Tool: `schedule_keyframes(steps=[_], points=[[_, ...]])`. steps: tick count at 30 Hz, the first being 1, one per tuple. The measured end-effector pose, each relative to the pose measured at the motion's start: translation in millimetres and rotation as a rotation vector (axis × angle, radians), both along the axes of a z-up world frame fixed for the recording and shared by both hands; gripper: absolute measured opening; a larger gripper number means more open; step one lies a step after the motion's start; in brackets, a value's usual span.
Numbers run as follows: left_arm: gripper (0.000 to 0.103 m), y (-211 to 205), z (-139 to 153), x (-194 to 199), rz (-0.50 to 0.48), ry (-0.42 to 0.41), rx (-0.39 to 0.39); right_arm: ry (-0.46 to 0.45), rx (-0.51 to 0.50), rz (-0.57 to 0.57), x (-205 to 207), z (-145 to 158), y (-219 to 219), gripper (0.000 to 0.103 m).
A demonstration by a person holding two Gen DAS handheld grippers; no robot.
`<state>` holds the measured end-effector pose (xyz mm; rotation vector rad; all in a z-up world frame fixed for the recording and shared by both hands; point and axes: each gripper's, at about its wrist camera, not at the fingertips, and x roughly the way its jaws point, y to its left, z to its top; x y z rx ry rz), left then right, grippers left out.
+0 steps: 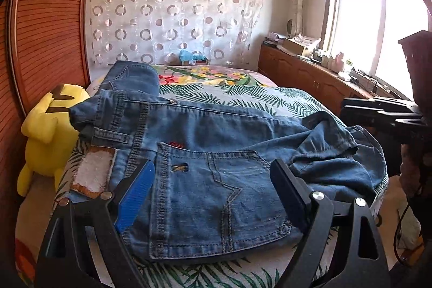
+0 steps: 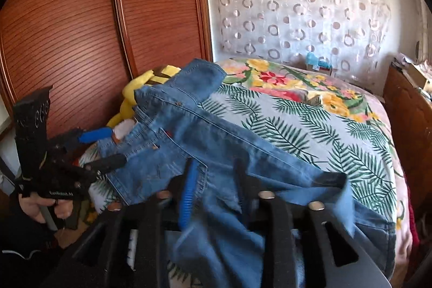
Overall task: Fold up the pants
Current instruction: 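Carry the held leg hem over the seat with the right tool, then release, then grasp the folded leg edge with the left tool while the right tool grasps beside it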
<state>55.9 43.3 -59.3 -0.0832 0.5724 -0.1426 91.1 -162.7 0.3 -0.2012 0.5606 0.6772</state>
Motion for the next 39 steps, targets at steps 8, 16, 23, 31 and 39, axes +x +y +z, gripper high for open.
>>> schedule_keyframes(steps=[8, 16, 23, 31, 39], points=[[0.088, -29, -5, 15, -0.087, 0.021, 0.020, -0.022, -0.018, -0.148, 5, -9, -45, 0.046], [0.078, -59, -8, 37, -0.214, 0.071, 0.014, 0.035, -0.033, -0.251, 16, -37, -70, 0.046], [0.056, -86, -20, 53, -0.308, 0.146, 0.042, 0.098, -0.038, -0.290, 22, -50, -70, 0.046], [0.050, -100, -35, 64, -0.334, 0.210, 0.081, 0.122, -0.016, -0.320, 19, -48, -79, 0.046], [0.036, -113, -39, 70, -0.370, 0.224, 0.071, 0.185, 0.025, -0.302, 34, -58, -82, 0.046]])
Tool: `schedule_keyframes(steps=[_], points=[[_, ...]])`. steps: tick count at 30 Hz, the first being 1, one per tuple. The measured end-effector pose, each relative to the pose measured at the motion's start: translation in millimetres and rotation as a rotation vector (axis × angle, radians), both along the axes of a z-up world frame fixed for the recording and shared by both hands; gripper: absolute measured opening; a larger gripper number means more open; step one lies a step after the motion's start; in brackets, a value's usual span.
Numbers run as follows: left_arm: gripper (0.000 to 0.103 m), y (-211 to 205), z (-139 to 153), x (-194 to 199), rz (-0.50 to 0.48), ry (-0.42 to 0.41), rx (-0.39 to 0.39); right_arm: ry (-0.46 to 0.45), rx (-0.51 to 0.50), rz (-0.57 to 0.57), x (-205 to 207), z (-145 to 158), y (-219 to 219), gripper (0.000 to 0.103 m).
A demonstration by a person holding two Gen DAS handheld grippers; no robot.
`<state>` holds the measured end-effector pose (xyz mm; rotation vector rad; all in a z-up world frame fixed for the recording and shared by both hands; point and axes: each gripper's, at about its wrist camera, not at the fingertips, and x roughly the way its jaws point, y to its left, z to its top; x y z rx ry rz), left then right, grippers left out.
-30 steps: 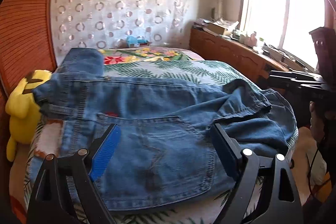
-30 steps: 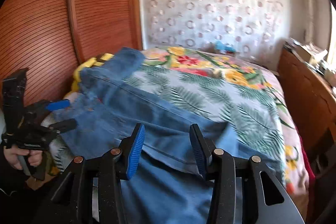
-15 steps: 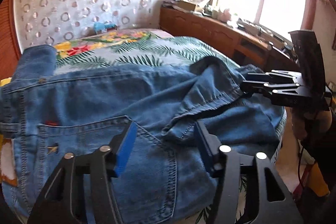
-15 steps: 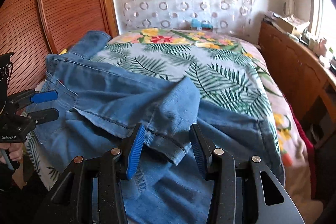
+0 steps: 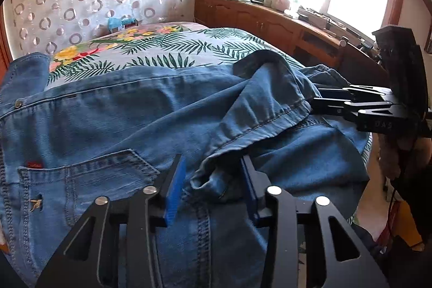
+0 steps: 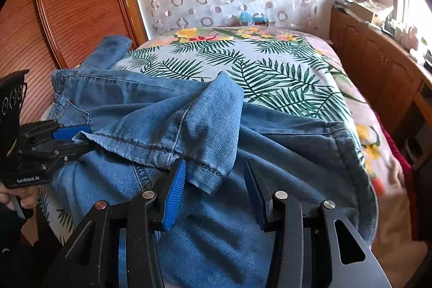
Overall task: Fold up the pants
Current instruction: 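Grasp the folded leg edge with the left tool while the right tool grasps beside it, then lift the leg with both tools, fold it over the seat, and release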
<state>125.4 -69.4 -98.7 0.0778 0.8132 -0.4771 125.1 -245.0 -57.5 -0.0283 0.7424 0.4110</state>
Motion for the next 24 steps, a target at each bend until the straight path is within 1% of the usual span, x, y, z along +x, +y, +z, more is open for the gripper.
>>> schedule_keyframes(steps=[1, 2, 3, 4, 5, 7, 10, 11, 17, 20, 24], points=[[0.033, -2, -1, -1, -0.006, 0.001, 0.000, 0.005, 0.009, 0.005, 2, 1, 0, 0.046], [0.028, -2, -1, -1, -0.008, -0.002, 0.002, 0.003, 0.022, 0.009, 3, 2, -1, 0.042], [0.015, -4, 0, -2, -0.010, -0.008, 0.007, 0.003, 0.033, 0.019, 3, 1, -1, 0.033], [0.011, -4, 1, -3, -0.006, -0.018, 0.013, 0.001, 0.041, 0.029, 3, 3, -1, 0.017], [0.007, -5, 3, -7, -0.001, -0.034, 0.023, -0.011, 0.046, 0.033, 2, 5, -2, 0.015], [0.005, -5, 10, -11, -0.007, -0.056, 0.025, -0.044, 0.056, 0.049, -2, 13, -2, 0.010], [0.005, 0, 30, -24, -0.003, -0.112, 0.010, -0.099, 0.055, 0.055, -9, 31, -1, 0.009], [0.005, 3, 41, -31, 0.002, -0.138, 0.000, -0.120, 0.056, 0.061, -12, 38, 0, 0.009], [0.005, 33, 86, -62, 0.040, -0.240, -0.044, -0.238, 0.056, 0.143, -28, 88, 23, 0.008], [0.005, 50, 104, -75, 0.067, -0.279, -0.054, -0.284, 0.065, 0.189, -38, 107, 39, 0.008], [0.005, 74, 114, -89, 0.115, -0.303, -0.059, -0.317, 0.081, 0.263, -43, 123, 68, 0.008]])
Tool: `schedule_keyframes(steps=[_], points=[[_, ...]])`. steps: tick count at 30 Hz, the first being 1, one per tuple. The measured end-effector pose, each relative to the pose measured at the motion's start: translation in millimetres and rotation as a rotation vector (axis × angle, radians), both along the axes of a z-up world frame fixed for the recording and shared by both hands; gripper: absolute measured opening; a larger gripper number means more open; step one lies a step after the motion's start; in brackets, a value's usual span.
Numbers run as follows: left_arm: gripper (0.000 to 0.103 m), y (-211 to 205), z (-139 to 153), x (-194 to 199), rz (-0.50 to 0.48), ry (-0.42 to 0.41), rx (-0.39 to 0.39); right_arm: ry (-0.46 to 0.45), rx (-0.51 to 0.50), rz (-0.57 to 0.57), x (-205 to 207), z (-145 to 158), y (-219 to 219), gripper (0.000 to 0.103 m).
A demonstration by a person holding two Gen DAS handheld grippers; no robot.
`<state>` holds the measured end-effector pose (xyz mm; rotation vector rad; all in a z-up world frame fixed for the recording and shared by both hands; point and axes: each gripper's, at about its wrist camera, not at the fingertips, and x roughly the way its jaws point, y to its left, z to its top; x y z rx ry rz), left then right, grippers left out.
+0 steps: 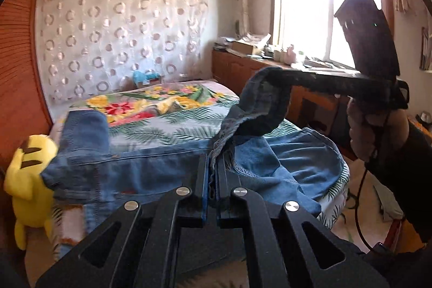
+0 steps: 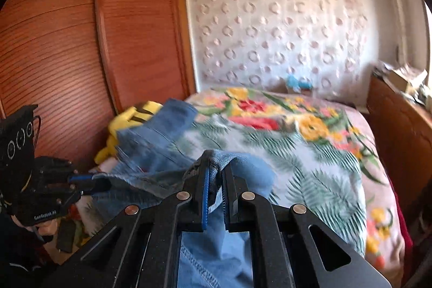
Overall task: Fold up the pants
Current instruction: 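Lift the leg with both tools, fold it over the seat, and release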
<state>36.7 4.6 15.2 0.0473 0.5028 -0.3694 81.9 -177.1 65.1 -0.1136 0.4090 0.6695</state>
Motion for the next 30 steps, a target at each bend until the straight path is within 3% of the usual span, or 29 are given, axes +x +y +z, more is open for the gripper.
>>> schedule_keyframes(steps=[10, 17, 30], points=[[0.005, 66, -15, -26, 0.145, 0.021, -0.035, -0.010, -0.035, 0.145, 9, 2, 89, 0.007], [0.005, 91, -41, -29, 0.220, 0.067, -0.039, 0.031, -0.106, 0.207, 47, -11, 147, 0.006], [0.005, 122, -90, -18, 0.277, 0.168, -0.053, 0.163, -0.207, 0.212, 96, -49, 218, 0.006]])
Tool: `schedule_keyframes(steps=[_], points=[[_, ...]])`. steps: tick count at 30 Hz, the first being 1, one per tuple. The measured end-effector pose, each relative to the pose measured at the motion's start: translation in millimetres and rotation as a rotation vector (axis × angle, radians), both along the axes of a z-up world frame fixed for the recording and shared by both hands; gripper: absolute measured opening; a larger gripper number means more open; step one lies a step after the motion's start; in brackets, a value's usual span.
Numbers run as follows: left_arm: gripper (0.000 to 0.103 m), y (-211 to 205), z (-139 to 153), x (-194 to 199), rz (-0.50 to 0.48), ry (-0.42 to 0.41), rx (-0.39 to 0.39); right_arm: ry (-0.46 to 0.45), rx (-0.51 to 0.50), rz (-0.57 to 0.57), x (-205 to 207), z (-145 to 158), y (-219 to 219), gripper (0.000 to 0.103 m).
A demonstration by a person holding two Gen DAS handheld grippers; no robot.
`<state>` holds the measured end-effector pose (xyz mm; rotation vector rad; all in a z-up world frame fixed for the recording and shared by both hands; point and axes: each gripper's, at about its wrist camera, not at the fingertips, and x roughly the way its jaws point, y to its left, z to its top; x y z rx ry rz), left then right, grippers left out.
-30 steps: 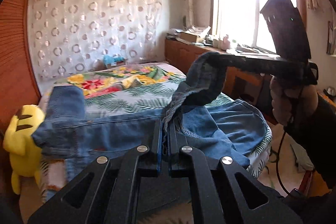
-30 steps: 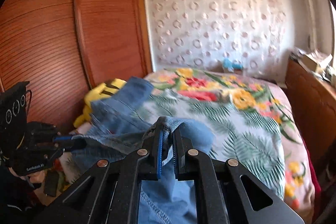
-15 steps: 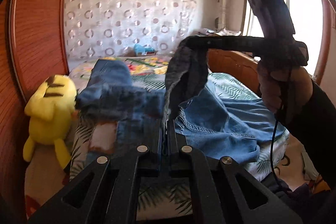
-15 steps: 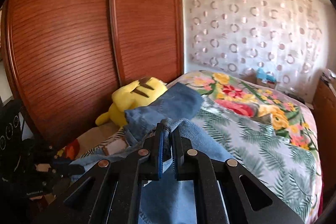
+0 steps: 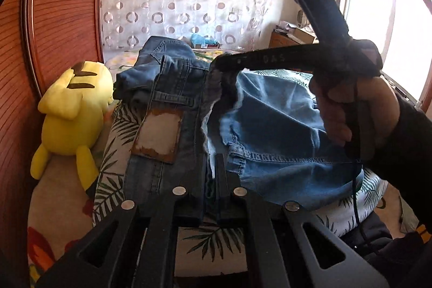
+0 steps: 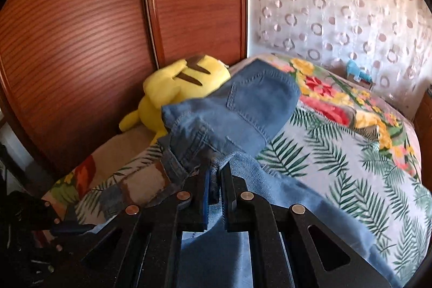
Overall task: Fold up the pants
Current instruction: 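Lift the leg with both tools, fold it over the seat, and release, then pinch and tug the folded denim flat with the left tool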
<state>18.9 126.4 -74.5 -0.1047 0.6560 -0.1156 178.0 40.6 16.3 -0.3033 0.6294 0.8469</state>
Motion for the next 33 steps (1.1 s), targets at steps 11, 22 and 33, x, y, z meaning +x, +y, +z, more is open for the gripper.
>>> schedule_keyframes(steps=[11, 22, 33], points=[[0.070, -6, 3, 6, -0.010, 0.003, 0.020, -0.039, 0.002, -0.028, -19, 5, -18, 0.050], [0.070, -16, 13, 6, -0.013, -0.057, 0.029, -0.068, 0.057, -0.106, -43, 3, -88, 0.062], [0.051, -29, -11, 32, -0.063, 0.029, 0.014, 0.021, 0.002, -0.339, -57, -70, -181, 0.062]])
